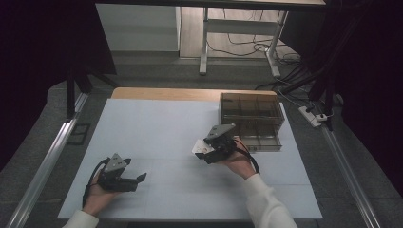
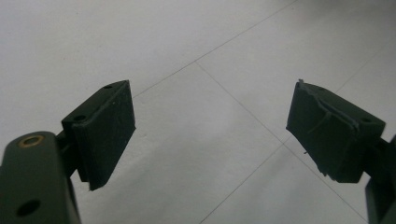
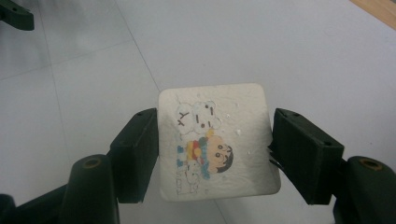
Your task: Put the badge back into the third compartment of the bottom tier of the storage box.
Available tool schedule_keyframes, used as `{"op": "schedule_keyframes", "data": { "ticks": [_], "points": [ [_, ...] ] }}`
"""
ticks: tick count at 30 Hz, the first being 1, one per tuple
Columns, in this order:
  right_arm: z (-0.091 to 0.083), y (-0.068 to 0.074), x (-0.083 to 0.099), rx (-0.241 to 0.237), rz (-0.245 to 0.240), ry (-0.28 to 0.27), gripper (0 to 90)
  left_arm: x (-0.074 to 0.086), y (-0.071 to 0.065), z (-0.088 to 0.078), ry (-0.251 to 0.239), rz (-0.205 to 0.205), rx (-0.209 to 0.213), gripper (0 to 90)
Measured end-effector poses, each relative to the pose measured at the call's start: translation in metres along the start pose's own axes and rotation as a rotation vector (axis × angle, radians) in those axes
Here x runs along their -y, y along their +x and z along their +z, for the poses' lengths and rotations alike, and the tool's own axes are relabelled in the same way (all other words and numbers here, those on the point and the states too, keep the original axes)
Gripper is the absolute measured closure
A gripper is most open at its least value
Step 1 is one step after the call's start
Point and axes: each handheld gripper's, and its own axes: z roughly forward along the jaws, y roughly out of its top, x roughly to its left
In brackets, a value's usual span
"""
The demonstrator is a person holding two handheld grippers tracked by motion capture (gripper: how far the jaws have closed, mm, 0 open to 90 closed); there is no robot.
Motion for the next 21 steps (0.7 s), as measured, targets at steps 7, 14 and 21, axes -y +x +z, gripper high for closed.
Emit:
{"op": "schedule_keyframes", "data": {
  "ticks": [7,14,21],
  "points": [
    [-0.013,-0.002,0.008,0.026,0.021,-0.010,32.8,0.001,0.001,0.000,0.001,-0.001,-0.001,15.2],
    [-0.030,-0.006,0.016,0.077,0.058,-0.020,32.8,0.001,0.000,0.001,0.005,0.000,-0.003,15.1],
    [-0.047,-0.015,0.026,0.141,0.110,-0.016,32.8,0.001,0.000,0.001,0.004,0.000,-0.005,15.2]
  ]
}}
